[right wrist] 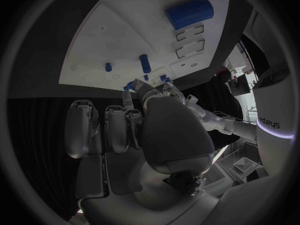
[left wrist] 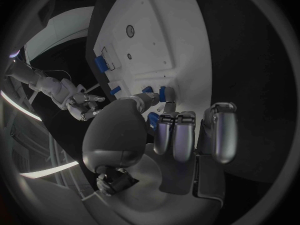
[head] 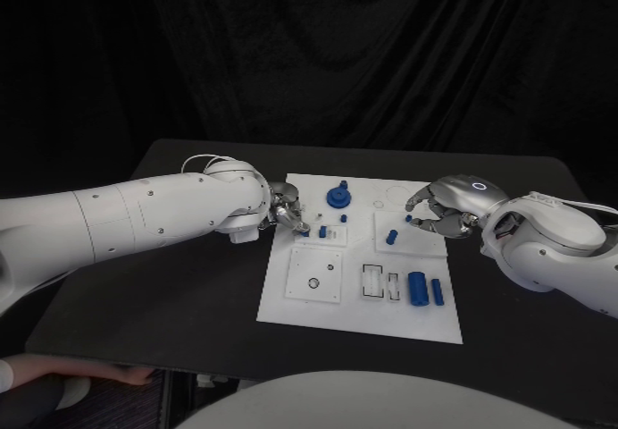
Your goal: Assemble the parts on the task board
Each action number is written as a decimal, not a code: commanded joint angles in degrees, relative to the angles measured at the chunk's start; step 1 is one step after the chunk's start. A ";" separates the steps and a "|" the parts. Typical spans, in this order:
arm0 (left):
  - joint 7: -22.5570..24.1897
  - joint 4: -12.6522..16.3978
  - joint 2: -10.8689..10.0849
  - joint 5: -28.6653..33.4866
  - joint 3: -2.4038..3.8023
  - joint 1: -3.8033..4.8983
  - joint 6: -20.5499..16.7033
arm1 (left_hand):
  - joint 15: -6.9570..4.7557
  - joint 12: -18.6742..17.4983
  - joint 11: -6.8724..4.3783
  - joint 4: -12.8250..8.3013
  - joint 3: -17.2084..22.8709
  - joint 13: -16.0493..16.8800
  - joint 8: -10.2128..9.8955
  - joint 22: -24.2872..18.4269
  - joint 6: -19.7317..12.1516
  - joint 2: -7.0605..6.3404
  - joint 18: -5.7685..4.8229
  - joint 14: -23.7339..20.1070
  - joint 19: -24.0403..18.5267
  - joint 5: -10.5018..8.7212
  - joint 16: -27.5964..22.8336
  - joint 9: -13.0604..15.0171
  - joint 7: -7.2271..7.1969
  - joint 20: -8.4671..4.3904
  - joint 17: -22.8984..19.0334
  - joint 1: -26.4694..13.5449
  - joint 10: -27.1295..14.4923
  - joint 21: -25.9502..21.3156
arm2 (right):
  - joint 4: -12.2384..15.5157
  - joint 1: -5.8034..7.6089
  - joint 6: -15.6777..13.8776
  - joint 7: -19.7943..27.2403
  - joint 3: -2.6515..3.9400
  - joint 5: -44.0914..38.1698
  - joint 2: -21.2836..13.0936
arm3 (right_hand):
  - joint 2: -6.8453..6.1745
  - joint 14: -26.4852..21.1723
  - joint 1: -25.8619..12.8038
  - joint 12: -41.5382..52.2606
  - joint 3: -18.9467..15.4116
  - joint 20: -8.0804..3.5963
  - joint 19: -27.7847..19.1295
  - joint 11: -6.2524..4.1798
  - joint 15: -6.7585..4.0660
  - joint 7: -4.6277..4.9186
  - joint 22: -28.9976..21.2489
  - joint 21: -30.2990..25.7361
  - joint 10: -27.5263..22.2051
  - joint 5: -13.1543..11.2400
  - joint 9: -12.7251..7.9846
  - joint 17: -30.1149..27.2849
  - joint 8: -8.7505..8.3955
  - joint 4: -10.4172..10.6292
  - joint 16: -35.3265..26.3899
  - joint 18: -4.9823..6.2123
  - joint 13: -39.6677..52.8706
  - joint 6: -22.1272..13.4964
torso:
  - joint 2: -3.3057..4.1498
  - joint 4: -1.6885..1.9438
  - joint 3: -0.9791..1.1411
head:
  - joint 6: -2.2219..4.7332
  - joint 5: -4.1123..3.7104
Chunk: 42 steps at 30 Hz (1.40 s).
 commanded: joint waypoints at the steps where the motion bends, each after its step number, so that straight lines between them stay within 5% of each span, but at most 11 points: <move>1: 0.59 -0.09 0.17 0.09 -0.04 -0.27 -0.68 | -0.26 -0.03 -0.39 -1.81 2.07 14.96 0.01 11.56 0.45 0.73 0.52 6.05 0.55 0.42 0.15 0.00 -0.97 -0.44 15.09 0.23 5.96 -0.24 | -0.02 -0.15 0.19 -0.98 0.03 -0.17 -0.02 | -0.13 3.00 0.39 -0.39 0.38 -0.08 0.57 -0.03 -0.01 0.01 10.89 -0.19 -0.40 0.30 -0.09 0.44 -0.20 0.06 -0.18 0.45 7.01 0.30 | 0.03 0.00 -0.02 | 0.00 0.00; 19: -0.54 1.81 -0.97 0.09 -0.05 -0.39 -5.01 | -0.27 -0.03 -0.37 -1.88 2.07 14.96 -0.02 11.58 0.49 0.71 0.51 6.05 0.57 0.52 0.15 -0.01 -0.95 -0.45 15.09 0.05 5.96 -0.19 | -0.03 -0.18 0.25 -0.99 0.03 -0.17 -0.05 | -0.18 2.97 0.36 -0.49 0.46 -0.08 0.52 0.00 0.00 0.03 10.85 -0.35 -0.46 0.32 -0.18 0.36 -0.21 0.05 -0.24 0.48 6.91 0.32 | 0.01 -0.04 -0.01 | 0.00 -0.05; 42: -0.91 2.29 -1.04 0.09 -0.05 -1.06 -3.43 | -0.29 -0.03 -0.39 -1.92 2.03 14.96 0.03 11.54 0.67 0.68 0.54 6.05 0.52 0.66 0.15 0.01 -0.98 -0.47 15.09 -0.19 5.96 -0.31 | 0.01 -0.23 0.25 -1.03 0.03 -0.17 -0.06 | -0.22 2.95 0.41 -0.55 0.55 -0.07 0.51 0.01 0.02 0.03 10.84 -0.38 -0.51 0.34 -0.24 0.27 -0.22 -0.01 -0.31 0.48 6.85 0.34 | -0.02 -0.03 0.00 | 0.00 0.07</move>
